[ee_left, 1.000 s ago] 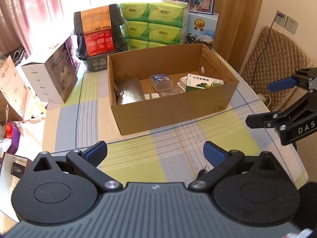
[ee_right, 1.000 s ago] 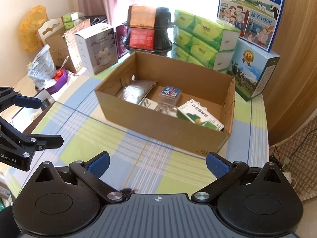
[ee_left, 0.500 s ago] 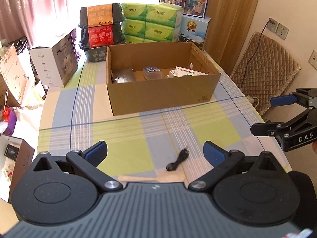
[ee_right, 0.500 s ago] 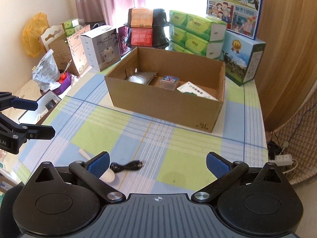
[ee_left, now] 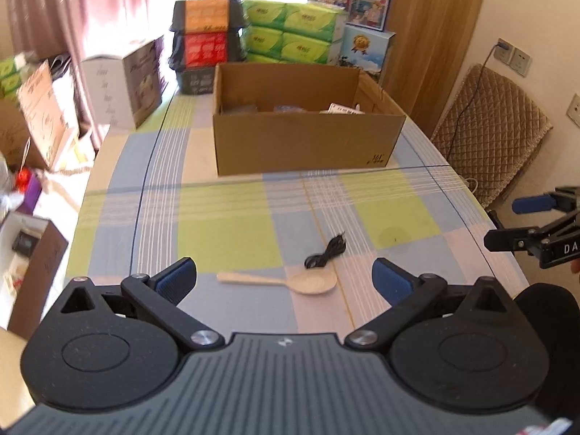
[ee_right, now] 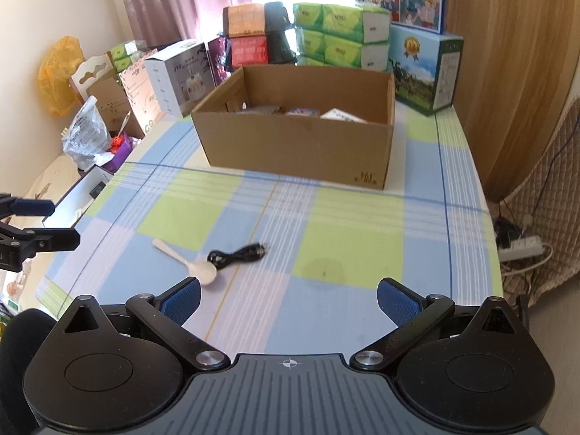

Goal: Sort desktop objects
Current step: 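Pull both tools back from the box toward the spoon and cable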

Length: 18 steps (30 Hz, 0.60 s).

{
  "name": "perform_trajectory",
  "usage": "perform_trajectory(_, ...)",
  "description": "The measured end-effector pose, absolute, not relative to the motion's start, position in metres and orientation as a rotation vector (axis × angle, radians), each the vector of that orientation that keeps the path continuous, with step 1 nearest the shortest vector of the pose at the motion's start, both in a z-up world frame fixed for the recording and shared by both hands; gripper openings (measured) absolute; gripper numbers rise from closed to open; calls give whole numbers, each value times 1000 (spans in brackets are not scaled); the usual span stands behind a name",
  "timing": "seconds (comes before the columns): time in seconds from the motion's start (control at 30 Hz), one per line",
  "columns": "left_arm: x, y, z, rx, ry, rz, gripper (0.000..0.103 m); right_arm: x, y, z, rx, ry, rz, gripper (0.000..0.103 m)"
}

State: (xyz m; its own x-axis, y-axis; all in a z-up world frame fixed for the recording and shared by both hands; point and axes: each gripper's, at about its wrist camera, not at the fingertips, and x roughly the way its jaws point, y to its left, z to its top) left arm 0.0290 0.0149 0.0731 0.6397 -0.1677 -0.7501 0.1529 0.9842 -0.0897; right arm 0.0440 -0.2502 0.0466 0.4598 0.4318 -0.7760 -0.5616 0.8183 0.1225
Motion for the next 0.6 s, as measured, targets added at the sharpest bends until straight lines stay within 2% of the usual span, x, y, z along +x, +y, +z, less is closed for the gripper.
perform_trajectory(0.37,-1,12,69,12,882,-164,101,28,-260,30,-149,922,667,101)
perform_trajectory(0.6,7,17,54,133,901,-213,101,32,-237,14,-283,921,727,101)
